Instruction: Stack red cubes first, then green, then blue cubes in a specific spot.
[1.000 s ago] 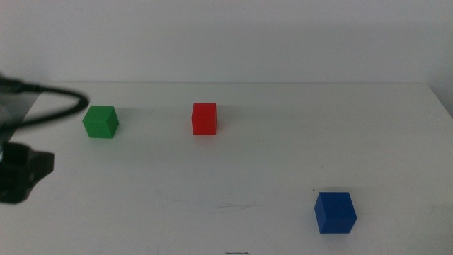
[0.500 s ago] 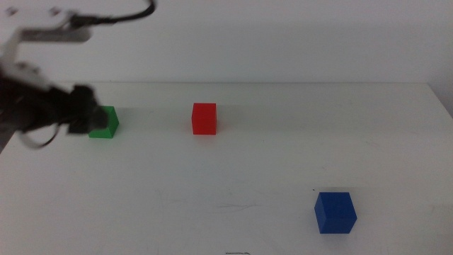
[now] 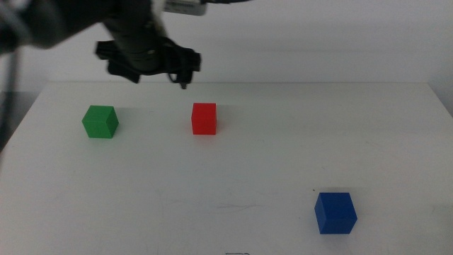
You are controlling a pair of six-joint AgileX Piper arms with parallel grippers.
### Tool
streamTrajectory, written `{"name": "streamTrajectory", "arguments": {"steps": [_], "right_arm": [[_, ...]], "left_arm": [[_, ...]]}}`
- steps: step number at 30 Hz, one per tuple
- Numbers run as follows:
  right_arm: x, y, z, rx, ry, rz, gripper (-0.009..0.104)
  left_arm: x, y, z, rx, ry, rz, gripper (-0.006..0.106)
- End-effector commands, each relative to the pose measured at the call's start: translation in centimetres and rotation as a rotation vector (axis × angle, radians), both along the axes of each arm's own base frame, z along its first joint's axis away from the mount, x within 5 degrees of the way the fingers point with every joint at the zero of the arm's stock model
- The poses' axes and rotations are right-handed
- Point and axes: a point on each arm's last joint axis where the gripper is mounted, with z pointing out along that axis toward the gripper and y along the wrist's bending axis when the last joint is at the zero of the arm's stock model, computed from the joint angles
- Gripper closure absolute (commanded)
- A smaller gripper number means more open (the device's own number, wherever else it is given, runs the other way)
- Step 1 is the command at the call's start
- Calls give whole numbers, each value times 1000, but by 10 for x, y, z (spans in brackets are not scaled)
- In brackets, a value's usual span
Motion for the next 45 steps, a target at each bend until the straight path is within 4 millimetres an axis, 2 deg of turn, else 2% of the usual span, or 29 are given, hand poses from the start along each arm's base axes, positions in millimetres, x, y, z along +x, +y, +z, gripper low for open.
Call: {"name": "streamTrajectory", "arguments": {"steps": [1,7,16,22,31,45], "right_arm": [[-1,0,14,-13,-114,2,31],[-1,0,14,-13,-114,2,31],[-1,0,14,-13,-114,2,31],[-1,0,14,-13,-114,2,31],[-1,0,14,-14,-115,2,31],[-1,0,14,-14,-115,2,31]], "left_arm": [[11,-8,21,-38,-62,12,7],[51,-29,5,-59,-13,28,7],[84,-49,-25,-92,31,29,7],[94,-54,-47,-94,47,27,7],[104,-58,-69,-111,50,55,7],[114,-64,-92,-130,42,69,7]]}}
